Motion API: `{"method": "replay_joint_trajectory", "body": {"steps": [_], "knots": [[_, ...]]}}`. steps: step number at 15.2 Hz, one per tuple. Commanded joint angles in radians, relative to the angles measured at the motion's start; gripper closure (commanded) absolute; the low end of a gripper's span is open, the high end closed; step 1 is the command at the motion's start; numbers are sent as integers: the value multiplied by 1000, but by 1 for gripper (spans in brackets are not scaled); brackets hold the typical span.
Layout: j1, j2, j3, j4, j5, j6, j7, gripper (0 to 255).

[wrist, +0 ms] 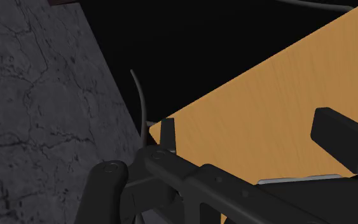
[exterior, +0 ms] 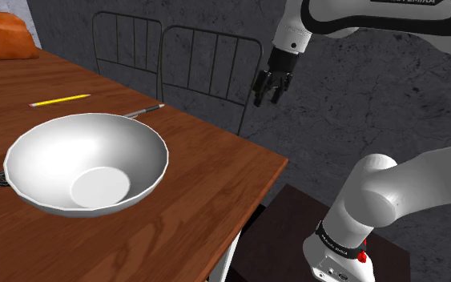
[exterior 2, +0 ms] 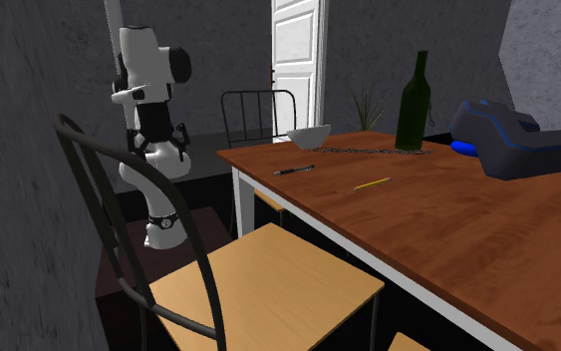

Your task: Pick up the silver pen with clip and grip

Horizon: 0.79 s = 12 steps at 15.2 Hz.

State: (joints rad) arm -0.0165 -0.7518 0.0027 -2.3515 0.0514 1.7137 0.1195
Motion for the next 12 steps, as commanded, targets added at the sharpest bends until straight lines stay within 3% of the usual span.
{"method": "replay_joint_trajectory", "body": {"steps": [1,6,12], "knots": [[0,0,0,0,0,0,0,0],[-25,1,158,20,88,-11,318,0],[-76,90,348,125,168,-8,700,0]]}}
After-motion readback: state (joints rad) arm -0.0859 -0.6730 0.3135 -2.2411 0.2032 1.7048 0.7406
